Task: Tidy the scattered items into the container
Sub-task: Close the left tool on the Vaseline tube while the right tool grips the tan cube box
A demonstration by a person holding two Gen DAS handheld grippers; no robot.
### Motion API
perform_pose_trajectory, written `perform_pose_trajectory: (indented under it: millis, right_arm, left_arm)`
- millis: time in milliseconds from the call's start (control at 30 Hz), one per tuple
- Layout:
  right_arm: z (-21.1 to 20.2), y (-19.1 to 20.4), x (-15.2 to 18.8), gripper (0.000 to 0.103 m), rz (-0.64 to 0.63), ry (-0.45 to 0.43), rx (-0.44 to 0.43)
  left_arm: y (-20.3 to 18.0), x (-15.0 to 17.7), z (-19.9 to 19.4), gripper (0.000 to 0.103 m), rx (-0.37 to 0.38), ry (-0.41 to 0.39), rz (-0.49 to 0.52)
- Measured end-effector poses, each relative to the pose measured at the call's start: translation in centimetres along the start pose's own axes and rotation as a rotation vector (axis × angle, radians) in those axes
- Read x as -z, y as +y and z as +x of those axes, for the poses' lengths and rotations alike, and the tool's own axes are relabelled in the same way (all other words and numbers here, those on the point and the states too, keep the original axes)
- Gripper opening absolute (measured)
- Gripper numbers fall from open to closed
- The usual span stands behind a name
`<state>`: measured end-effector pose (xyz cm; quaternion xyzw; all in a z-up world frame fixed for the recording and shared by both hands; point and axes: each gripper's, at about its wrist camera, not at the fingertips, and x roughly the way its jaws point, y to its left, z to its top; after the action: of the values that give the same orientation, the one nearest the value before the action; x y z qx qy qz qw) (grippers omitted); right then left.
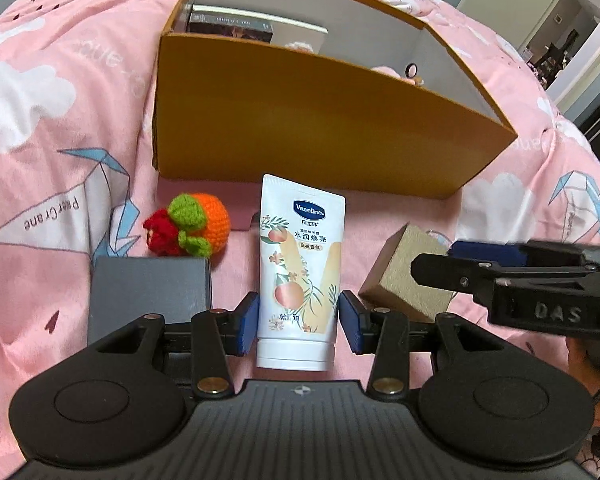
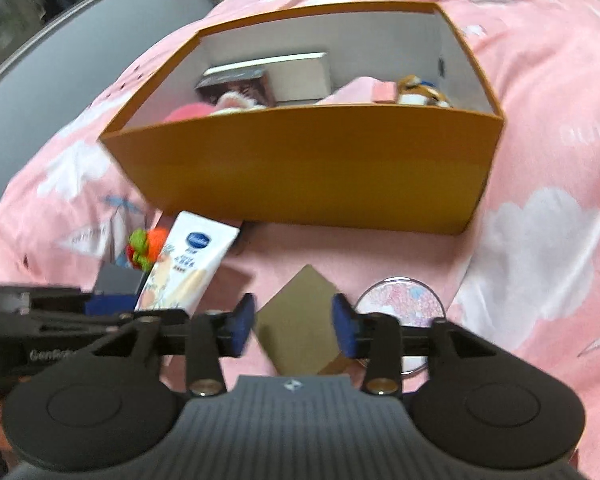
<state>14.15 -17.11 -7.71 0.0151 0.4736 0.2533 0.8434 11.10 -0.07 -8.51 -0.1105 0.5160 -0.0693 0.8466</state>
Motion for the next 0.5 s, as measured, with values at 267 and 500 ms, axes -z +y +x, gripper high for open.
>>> perform_pose_trajectory:
  millis: [267,500]
  right_arm:
    - [1.0,2.3,0.7,0.075,-0.416,0.061,0.113]
    - [2.6,2.0,0.8,0.074,-0.456,0.123,0.092]
  left_arm:
    - [0.0,0.2,-0.4,0.049,-0.005,0.002,0.012]
    - [-0.1,0.4,-0.5,0.049,-0.014,0.008,0.021]
